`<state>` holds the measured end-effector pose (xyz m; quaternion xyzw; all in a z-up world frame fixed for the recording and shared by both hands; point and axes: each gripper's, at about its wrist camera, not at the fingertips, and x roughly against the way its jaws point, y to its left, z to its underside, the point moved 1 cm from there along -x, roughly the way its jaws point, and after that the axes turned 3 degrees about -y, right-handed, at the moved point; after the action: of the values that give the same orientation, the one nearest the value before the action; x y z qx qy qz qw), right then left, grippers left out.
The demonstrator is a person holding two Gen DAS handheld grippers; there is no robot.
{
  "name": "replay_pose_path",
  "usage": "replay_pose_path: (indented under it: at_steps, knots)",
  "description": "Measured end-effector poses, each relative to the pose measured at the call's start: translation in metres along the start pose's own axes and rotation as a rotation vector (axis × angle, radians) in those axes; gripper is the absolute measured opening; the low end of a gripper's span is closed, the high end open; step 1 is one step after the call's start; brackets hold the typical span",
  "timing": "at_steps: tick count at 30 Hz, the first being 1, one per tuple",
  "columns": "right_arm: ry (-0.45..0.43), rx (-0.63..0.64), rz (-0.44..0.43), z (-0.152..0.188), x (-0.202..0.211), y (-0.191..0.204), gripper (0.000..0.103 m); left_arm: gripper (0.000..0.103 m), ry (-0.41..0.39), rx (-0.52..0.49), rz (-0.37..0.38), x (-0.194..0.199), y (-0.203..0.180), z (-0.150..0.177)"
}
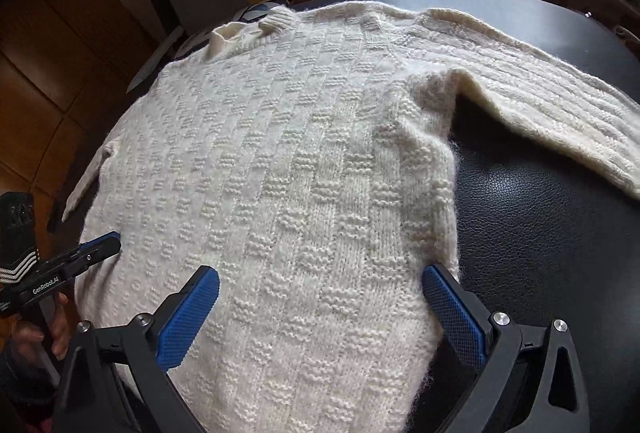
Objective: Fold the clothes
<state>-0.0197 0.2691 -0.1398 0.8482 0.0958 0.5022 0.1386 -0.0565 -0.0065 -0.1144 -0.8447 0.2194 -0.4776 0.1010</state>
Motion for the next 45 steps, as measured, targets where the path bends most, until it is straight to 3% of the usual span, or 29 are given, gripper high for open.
replay_pose_path:
  at_steps: [2,6,9,14,17,19,24,29,30,32,33,34,39,43,44,45]
  knots:
    - [-0.027,0.015,0.002,-0.009,0.009,0.009,0.103,0.020,-0.026,-0.035,0.012,0.004,-0.005,-0.021]
    - [-0.095,0.127,-0.093,-0.040,0.022,0.042,0.103,0.022,-0.042,-0.054,0.143,-0.001,-0.011,-0.088]
    - [-0.097,0.207,-0.116,-0.067,0.006,0.066,0.103,0.029,-0.038,-0.025,0.240,-0.019,-0.014,-0.146]
    - [-0.076,0.257,-0.096,-0.109,-0.044,0.078,0.103,0.036,-0.011,-0.032,0.251,-0.077,-0.016,-0.227]
    - [-0.063,0.221,-0.088,-0.123,-0.070,0.066,0.103,0.041,0.047,-0.076,0.238,-0.125,-0.014,-0.253]
    - [-0.042,0.176,-0.084,-0.126,-0.087,0.054,0.103,0.043,0.104,-0.079,0.245,-0.156,-0.009,-0.265]
    - [-0.101,0.173,-0.138,-0.116,-0.089,0.042,0.103,0.045,0.214,-0.039,0.298,-0.207,0.005,-0.277]
    - [-0.143,0.171,-0.169,-0.110,-0.089,0.037,0.103,0.046,0.288,-0.058,0.374,-0.227,-0.005,-0.277]
    - [-0.148,0.169,-0.171,-0.109,-0.089,0.036,0.103,0.043,0.289,-0.066,0.387,-0.228,-0.009,-0.276]
    - [-0.152,0.166,-0.173,-0.109,-0.089,0.036,0.103,0.026,0.314,-0.071,0.436,-0.230,-0.019,-0.273]
    - [-0.154,0.165,-0.174,-0.109,-0.090,0.036,0.103,0.005,0.300,-0.095,0.460,-0.225,-0.029,-0.272]
    - [-0.156,0.164,-0.175,-0.109,-0.090,0.036,0.103,0.001,0.283,-0.106,0.453,-0.223,-0.032,-0.273]
    - [-0.166,0.157,-0.181,-0.108,-0.091,0.036,0.103,0.003,0.197,-0.154,0.401,-0.220,-0.049,-0.281]
    - [-0.165,0.169,-0.163,-0.108,-0.092,0.039,0.103,0.004,0.238,-0.119,0.269,-0.244,-0.030,-0.278]
    - [-0.164,0.172,-0.158,-0.108,-0.093,0.039,0.103,0.006,0.241,-0.113,0.265,-0.243,-0.029,-0.279]
    - [-0.163,0.174,-0.156,-0.108,-0.093,0.040,0.103,0.017,0.227,-0.112,0.260,-0.237,-0.029,-0.280]
